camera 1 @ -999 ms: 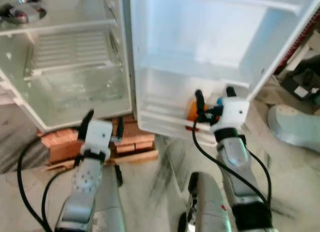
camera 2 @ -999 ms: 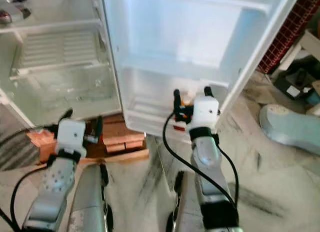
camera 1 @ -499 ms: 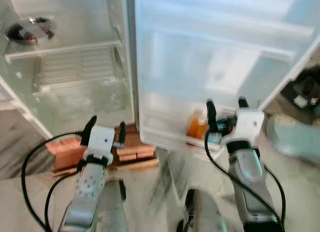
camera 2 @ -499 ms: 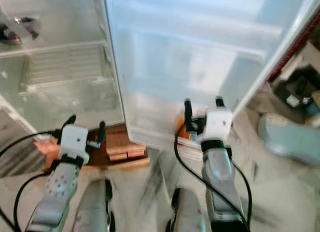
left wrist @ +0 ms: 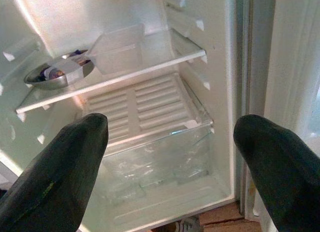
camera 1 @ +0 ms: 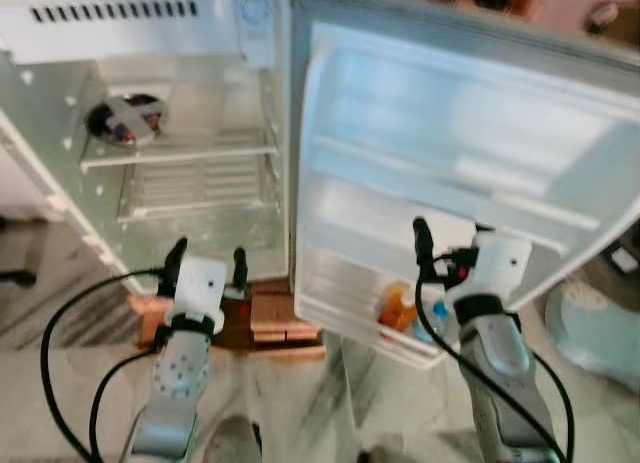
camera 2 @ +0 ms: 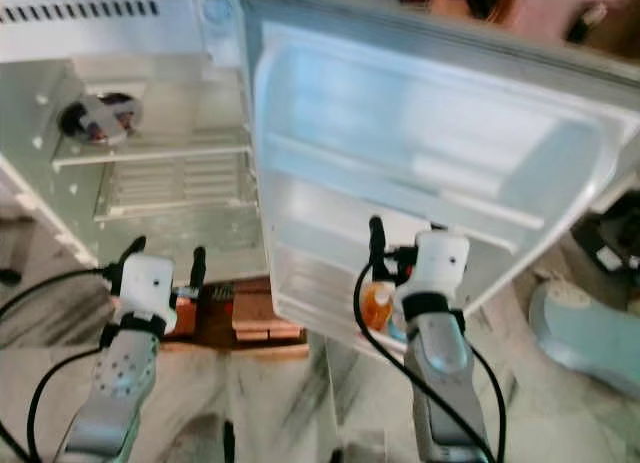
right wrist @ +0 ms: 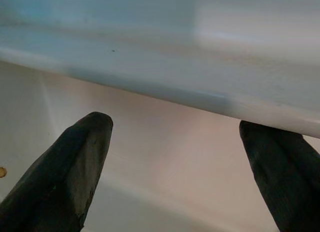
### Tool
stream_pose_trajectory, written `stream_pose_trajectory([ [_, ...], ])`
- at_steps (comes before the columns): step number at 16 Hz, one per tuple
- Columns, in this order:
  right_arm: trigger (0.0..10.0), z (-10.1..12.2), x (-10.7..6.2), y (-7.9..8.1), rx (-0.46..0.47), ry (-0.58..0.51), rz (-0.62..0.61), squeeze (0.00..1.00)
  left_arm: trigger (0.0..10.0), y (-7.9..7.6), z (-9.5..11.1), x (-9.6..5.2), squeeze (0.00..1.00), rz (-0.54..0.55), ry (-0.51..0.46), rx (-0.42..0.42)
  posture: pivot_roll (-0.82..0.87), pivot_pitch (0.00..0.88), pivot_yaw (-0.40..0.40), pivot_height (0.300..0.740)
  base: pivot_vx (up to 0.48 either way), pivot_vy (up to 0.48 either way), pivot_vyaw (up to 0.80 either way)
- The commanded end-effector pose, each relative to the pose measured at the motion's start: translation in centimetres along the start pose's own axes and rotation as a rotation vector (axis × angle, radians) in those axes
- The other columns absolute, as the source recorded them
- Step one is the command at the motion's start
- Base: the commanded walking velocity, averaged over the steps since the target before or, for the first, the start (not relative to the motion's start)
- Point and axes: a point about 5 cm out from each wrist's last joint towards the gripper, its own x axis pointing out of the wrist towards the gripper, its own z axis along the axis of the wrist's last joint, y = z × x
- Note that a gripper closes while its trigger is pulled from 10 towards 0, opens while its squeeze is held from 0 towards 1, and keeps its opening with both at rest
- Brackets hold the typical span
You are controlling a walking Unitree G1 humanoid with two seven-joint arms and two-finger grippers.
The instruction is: Restocking fridge
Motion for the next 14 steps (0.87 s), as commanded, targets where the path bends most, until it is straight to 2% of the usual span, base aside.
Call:
stream_pose_trajectory([
  [1,10.0,0.18,-0.01,-0.09,-0.005,0.001,0.0,0.0,10.0,-0.21,-0.3,-0.31,0.0,-0.003,0.018,0.011,0.13,0.074,-0.061,0.74,0.0,0.0,0.0],
  [6,10.0,-0.14,-0.2,0.26,-0.009,0.021,0.003,0.0,10.0,-0.3,-0.24,-0.21,0.0,-0.012,0.02,0.02,0.13,0.078,-0.051,0.74,0.0,0.0,0.0],
  [14,10.0,-0.08,0.05,0.45,-0.014,0.013,0.004,0.0,10.0,-0.36,-0.27,-0.3,0.0,-0.023,0.023,0.028,0.13,0.084,-0.045,0.74,-0.262,0.0,0.0],
])
